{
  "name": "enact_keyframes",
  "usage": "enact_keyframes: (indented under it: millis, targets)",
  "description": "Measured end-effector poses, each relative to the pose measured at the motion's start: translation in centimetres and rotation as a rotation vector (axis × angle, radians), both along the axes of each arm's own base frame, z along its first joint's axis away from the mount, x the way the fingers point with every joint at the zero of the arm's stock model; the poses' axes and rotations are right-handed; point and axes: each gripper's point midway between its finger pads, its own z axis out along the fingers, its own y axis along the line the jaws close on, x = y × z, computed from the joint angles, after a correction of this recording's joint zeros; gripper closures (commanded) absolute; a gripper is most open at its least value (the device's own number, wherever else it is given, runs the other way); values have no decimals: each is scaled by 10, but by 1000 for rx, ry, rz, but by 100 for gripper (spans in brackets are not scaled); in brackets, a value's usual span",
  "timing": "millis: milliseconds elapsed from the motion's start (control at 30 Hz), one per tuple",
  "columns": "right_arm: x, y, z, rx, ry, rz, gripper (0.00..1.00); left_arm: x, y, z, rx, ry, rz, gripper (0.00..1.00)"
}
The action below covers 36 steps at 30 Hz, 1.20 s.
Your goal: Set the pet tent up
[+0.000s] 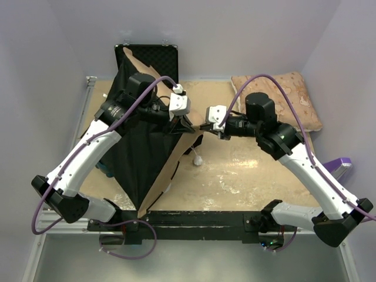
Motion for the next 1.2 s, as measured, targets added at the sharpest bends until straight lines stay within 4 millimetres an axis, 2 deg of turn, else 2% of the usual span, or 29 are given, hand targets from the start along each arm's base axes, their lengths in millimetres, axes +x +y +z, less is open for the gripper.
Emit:
enact_keyframes:
  millis: [433,667,733,800,867,1000,1067,1133,1200]
  targets:
    - [0,-1,-4,-36,-28,1,100,4,-2,-3,24,68,44,100]
    - [6,-4,-11,-65,3,-38,100,10,-9,-15,41,88,74,99]
    - [7,-4,-15,-72,18,-50,100,13,-10,-20,48,89,89,91]
    - [8,-6,-16,-76,31,-69,100,15,-10,-23,52,94,103,75]
    - [9,-6,-16,-69,44,-80,100,18,-11,-24,53,94,115,63]
    - [9,-3,-3,-21,32,-92,100,28,-5,-24,53,115,158,45]
    - [8,-3,6,6,18,-99,100,34,0,-14,34,110,180,36]
    - [8,-2,16,41,6,-111,100,40,5,3,6,91,199,28]
    - [5,-2,26,75,1,-116,100,43,10,25,-30,52,215,26]
